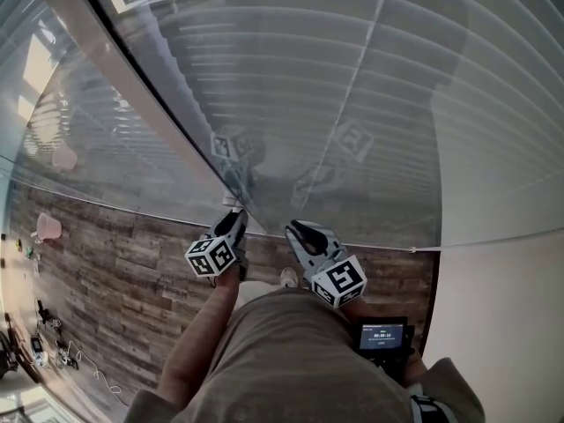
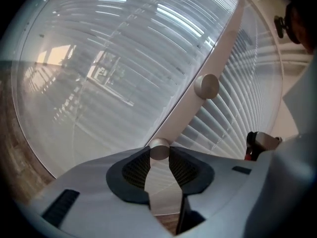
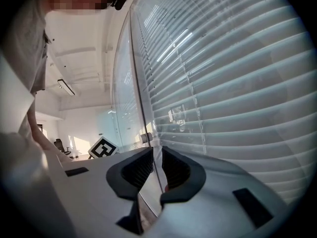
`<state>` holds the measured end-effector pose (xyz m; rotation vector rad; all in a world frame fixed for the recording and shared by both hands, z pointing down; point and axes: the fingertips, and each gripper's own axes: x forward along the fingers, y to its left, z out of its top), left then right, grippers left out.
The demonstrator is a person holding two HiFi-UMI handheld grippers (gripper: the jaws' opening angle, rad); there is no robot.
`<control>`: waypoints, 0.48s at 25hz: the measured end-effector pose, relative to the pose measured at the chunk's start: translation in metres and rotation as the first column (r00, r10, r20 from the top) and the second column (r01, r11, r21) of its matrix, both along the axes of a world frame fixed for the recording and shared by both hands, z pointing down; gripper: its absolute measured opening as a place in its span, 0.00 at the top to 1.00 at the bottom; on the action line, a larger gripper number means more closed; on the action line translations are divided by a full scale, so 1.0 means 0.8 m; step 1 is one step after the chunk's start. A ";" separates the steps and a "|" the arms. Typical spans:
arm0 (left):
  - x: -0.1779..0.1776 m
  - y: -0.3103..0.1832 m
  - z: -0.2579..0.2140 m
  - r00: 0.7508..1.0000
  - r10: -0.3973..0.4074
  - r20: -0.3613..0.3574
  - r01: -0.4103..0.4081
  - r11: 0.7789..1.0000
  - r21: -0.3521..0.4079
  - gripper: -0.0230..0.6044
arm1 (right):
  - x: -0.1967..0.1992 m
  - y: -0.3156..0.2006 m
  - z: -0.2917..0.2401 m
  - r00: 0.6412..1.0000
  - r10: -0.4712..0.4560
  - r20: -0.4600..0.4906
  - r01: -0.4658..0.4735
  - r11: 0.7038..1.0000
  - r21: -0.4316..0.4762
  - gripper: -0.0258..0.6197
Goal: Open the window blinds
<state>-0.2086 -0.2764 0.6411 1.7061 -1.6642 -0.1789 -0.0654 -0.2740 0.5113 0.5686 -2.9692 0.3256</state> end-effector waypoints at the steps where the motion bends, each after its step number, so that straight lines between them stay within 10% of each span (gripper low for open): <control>1: 0.000 0.000 0.001 1.000 -0.006 -0.030 0.007 1.000 0.004 0.75 | -0.001 0.001 0.000 1.000 -0.004 -0.001 0.004 1.000 0.000 0.88; 7: -0.002 -0.001 0.002 0.974 -0.040 -0.224 0.048 0.998 0.029 0.75 | -0.003 0.002 0.004 1.000 -0.013 -0.012 0.013 1.000 -0.003 0.88; 12: -0.001 -0.003 -0.001 0.894 -0.053 -0.446 0.092 0.994 0.067 0.75 | -0.002 0.002 0.010 1.000 -0.013 -0.019 0.013 1.000 -0.010 0.88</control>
